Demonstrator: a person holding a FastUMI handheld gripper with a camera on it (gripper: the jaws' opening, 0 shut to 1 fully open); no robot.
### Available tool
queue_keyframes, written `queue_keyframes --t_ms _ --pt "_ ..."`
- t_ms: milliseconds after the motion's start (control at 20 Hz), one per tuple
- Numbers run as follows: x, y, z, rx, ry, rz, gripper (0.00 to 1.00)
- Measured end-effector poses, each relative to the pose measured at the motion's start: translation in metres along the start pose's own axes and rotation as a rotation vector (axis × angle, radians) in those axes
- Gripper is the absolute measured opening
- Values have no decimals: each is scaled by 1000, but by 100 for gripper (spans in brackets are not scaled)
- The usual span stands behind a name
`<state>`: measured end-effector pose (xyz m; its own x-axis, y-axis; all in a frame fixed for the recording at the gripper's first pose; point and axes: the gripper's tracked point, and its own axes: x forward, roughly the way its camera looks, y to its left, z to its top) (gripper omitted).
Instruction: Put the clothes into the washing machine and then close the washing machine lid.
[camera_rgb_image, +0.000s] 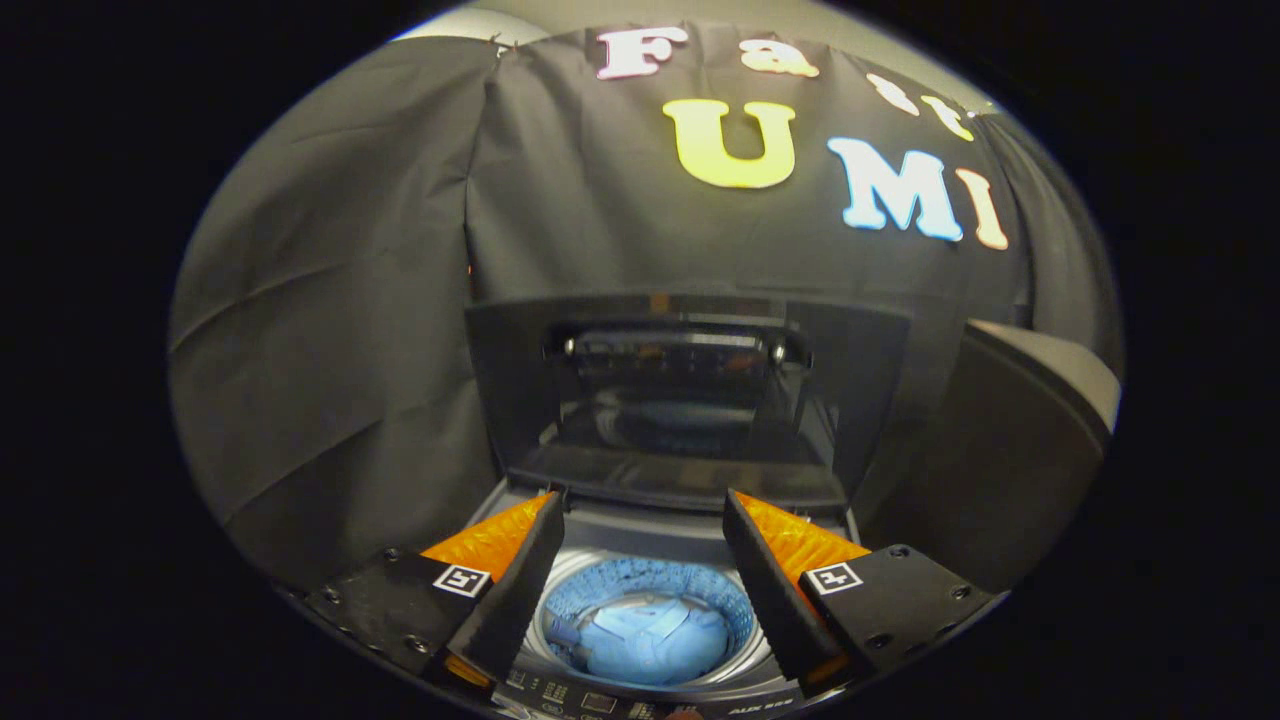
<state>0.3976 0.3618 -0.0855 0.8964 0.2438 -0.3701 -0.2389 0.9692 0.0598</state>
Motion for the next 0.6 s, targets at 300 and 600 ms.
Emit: queue_keyframes --t_ms 300,600 --pt "5 -14 66 13 -136 -58 98" --pt "36 -29 103 16 -155 -100 98"
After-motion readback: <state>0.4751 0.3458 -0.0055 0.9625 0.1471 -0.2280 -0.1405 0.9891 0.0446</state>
